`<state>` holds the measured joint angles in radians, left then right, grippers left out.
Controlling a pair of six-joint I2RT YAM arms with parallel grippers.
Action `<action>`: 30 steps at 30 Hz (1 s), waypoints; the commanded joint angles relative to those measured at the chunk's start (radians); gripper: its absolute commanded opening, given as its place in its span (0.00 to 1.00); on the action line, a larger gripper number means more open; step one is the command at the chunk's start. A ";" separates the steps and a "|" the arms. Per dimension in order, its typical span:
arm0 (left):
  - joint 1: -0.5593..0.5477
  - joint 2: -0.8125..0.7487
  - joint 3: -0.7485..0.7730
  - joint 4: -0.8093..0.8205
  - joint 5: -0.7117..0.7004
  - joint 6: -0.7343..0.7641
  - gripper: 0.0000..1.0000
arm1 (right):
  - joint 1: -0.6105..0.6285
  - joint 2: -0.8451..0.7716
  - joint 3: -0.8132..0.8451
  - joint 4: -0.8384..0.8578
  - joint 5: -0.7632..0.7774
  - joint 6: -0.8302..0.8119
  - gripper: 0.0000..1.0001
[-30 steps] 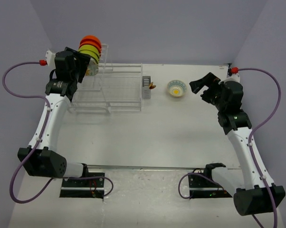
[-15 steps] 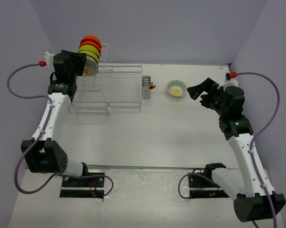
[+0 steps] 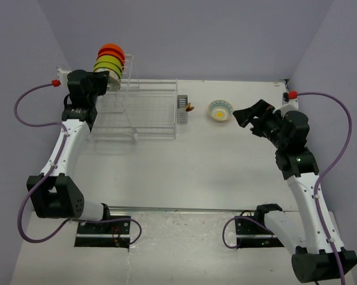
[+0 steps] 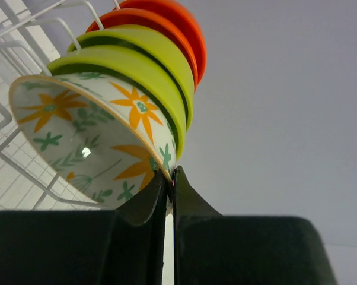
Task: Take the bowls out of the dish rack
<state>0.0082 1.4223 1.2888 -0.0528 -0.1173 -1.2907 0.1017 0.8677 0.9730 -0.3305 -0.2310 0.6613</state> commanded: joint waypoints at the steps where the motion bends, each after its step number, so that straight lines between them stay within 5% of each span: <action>1: 0.016 -0.037 -0.036 0.019 -0.036 -0.004 0.00 | 0.000 -0.039 0.018 0.013 -0.030 -0.014 0.99; 17: 0.016 -0.261 -0.124 0.140 0.034 -0.033 0.00 | 0.000 -0.059 0.038 0.007 -0.011 -0.011 0.99; 22: 0.003 -0.332 -0.141 0.205 0.175 0.040 0.00 | 0.000 -0.050 0.055 0.007 -0.021 -0.005 0.99; 25: -0.118 -0.335 -0.131 0.263 0.254 0.144 0.00 | 0.000 -0.035 0.088 -0.002 -0.024 -0.002 0.99; 28: -0.366 -0.246 0.057 0.231 0.281 0.466 0.00 | 0.000 0.000 0.180 -0.056 -0.037 -0.017 0.99; 30: -0.494 -0.105 0.195 0.055 0.304 0.759 0.00 | -0.002 0.033 0.255 -0.154 -0.019 -0.052 0.99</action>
<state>-0.3279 1.2053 1.2911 0.0330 0.0666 -0.9466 0.1017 0.8745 1.1103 -0.4026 -0.2333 0.6544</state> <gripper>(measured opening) 0.015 0.987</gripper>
